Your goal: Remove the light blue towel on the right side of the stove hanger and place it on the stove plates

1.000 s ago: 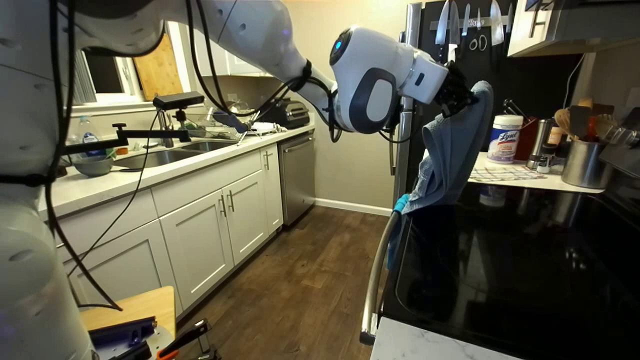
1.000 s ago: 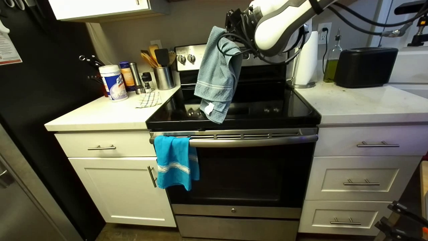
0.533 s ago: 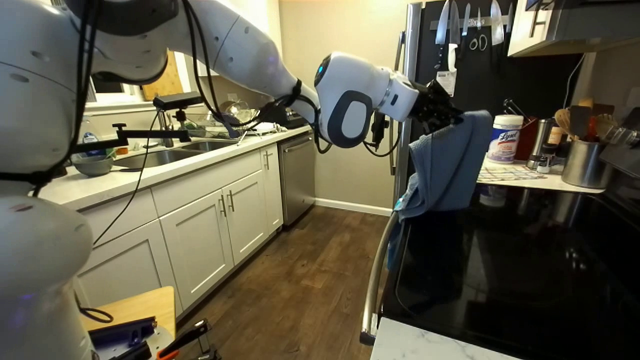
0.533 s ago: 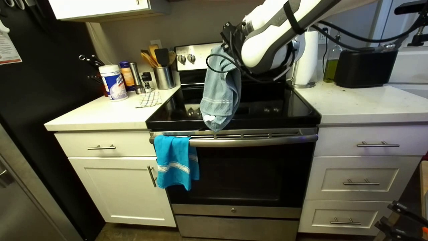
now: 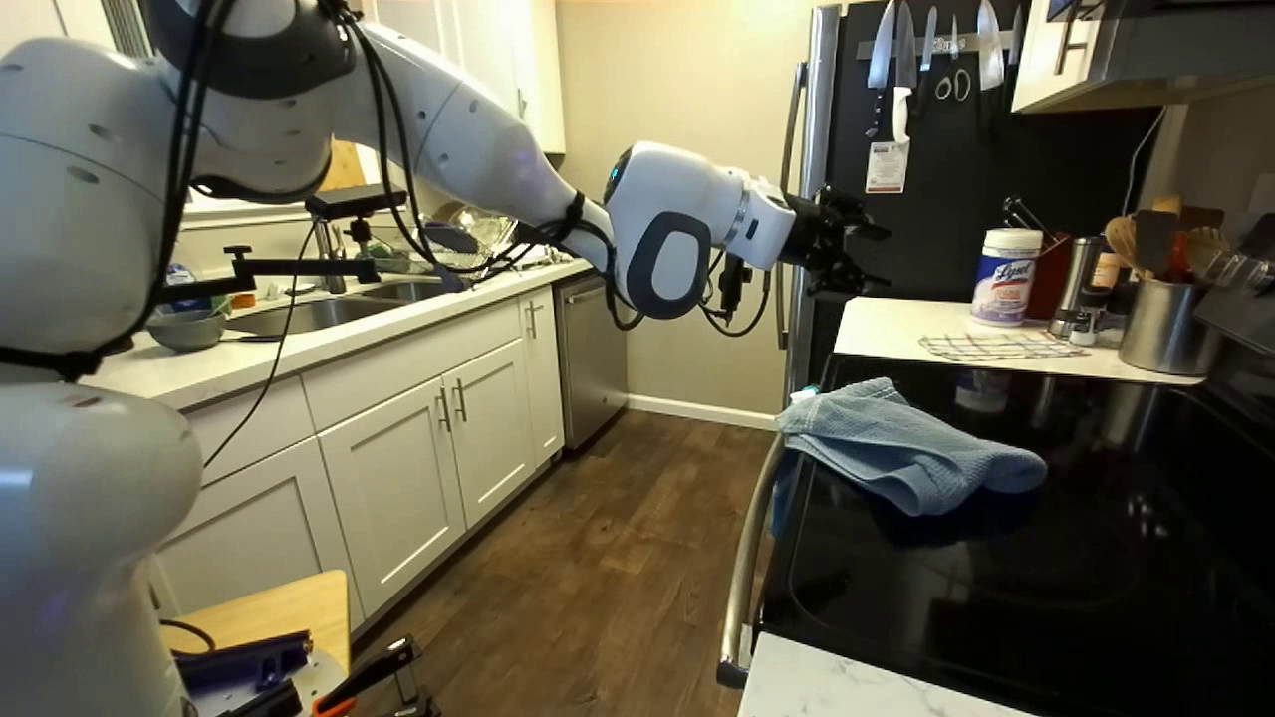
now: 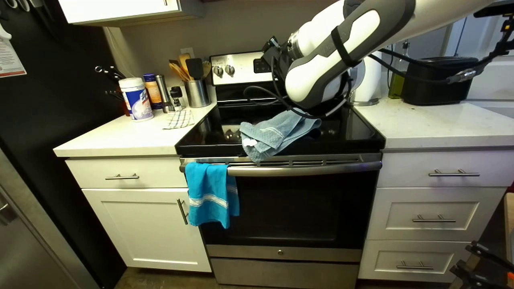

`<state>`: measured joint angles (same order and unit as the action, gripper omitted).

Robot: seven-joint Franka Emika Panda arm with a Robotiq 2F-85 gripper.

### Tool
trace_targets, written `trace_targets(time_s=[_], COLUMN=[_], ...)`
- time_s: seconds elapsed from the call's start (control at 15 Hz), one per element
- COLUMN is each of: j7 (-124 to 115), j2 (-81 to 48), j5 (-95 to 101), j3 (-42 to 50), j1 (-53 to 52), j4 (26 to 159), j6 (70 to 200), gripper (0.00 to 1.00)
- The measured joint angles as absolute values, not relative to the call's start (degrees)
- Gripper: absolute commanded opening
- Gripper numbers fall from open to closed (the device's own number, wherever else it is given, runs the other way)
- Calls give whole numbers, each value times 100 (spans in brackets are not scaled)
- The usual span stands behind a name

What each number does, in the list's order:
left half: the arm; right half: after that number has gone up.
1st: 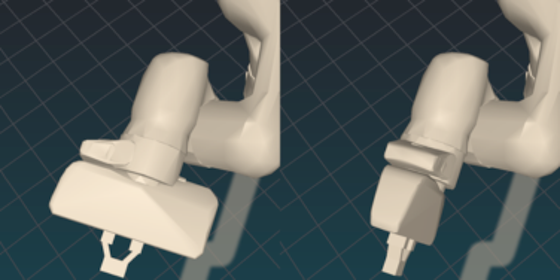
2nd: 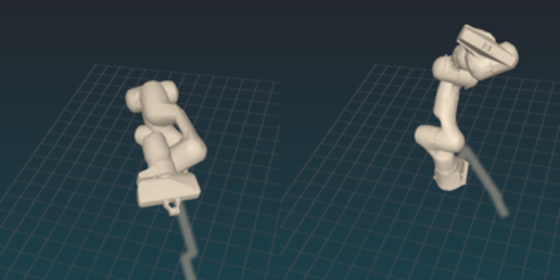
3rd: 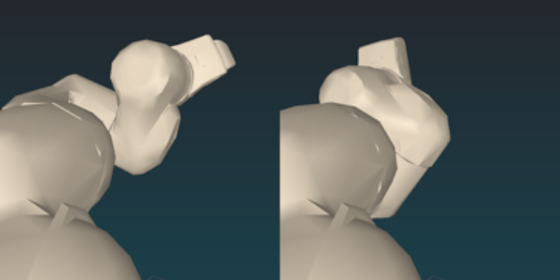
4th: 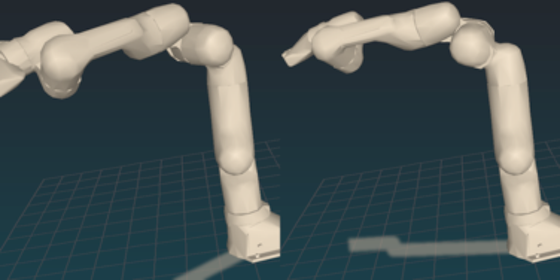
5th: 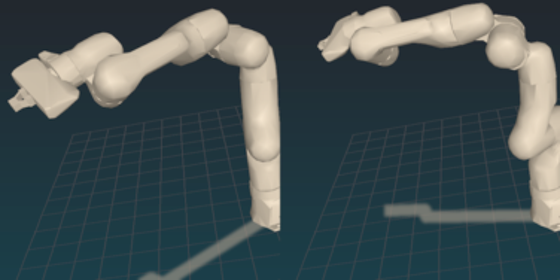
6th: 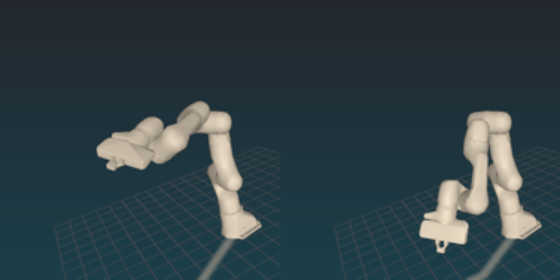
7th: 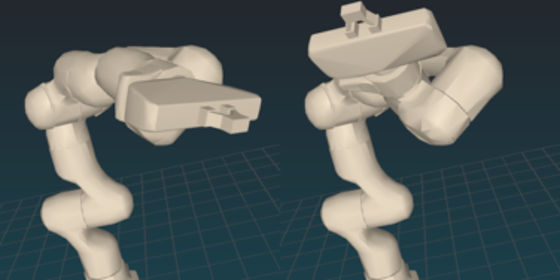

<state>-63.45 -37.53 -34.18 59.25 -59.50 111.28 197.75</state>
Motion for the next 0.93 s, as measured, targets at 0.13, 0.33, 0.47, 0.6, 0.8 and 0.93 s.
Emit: trace_targets(time_s=[0.13,0.33,0.47,0.6,0.8,0.93], j7=[-6331,-6298,-6297,-6296,-6296,-6296], j2=[-3770,-3770,-3769,-3769,-3769,-3769], j5=[-3295,-3287,-3287,-3286,-3286,-3286], j3=[5886,5877,5877,5877,5877,5877], j1=[-5978,-5995,-5996,-5996,-5996,-5996], j4=[11130,11130,11130,11130,11130,11130], j6=[19775,19775,19775,19775,19775,19775], gripper=[89,95,95,95,95,95])
